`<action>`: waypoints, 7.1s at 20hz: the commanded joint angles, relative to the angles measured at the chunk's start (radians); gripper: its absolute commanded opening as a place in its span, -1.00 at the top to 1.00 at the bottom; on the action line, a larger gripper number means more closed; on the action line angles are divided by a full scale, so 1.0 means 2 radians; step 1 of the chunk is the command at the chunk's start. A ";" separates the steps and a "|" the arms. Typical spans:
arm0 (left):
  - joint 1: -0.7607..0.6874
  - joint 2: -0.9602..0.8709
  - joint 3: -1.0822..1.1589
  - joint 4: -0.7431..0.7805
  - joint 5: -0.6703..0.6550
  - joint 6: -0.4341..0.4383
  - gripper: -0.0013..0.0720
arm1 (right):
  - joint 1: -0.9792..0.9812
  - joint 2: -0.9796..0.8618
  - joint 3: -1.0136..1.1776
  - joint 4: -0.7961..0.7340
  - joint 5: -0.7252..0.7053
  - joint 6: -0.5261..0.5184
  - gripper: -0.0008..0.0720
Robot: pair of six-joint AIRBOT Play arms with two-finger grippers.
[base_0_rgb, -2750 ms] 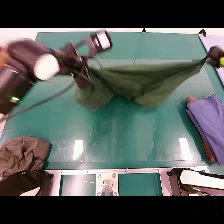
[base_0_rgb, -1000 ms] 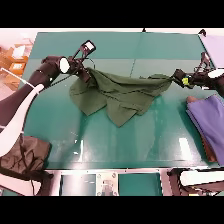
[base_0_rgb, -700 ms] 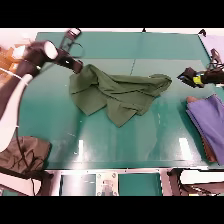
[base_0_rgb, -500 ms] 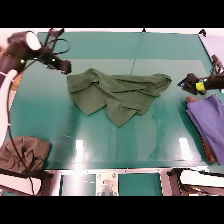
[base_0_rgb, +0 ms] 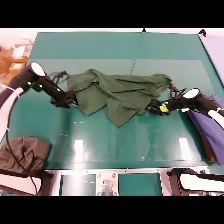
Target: Fold the shirts.
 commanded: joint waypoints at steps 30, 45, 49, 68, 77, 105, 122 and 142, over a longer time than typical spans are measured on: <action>-0.058 0.057 -0.093 0.161 -0.058 0.064 0.89 | -0.013 -0.277 0.558 -0.003 -0.063 0.071 0.92; -0.013 0.066 -0.042 0.187 -0.054 0.054 -0.83 | -0.084 -0.281 0.572 -0.019 0.145 0.060 -0.06; 0.054 0.066 -0.042 0.034 0.082 0.019 -0.83 | -0.099 -0.281 0.572 -0.016 0.190 0.060 -0.31; 0.111 -0.006 0.054 -0.052 0.042 0.003 -0.83 | -0.090 -0.281 0.572 -0.016 0.212 0.056 -0.05; 0.064 -0.016 -0.006 -0.065 0.143 0.000 -0.83 | -0.090 -0.281 0.572 -0.016 0.234 0.056 -0.05; 0.072 -0.033 0.021 -0.021 0.123 -0.013 -0.50 | -0.126 -0.277 0.572 -0.010 0.287 0.058 0.00; 0.061 -0.042 0.077 -0.088 0.149 0.036 0.90 | -0.126 -0.277 0.572 -0.010 0.284 0.057 0.00; 0.061 -0.042 0.151 -0.052 0.125 0.053 0.89 | -0.063 -0.334 0.573 0.021 0.089 0.137 0.92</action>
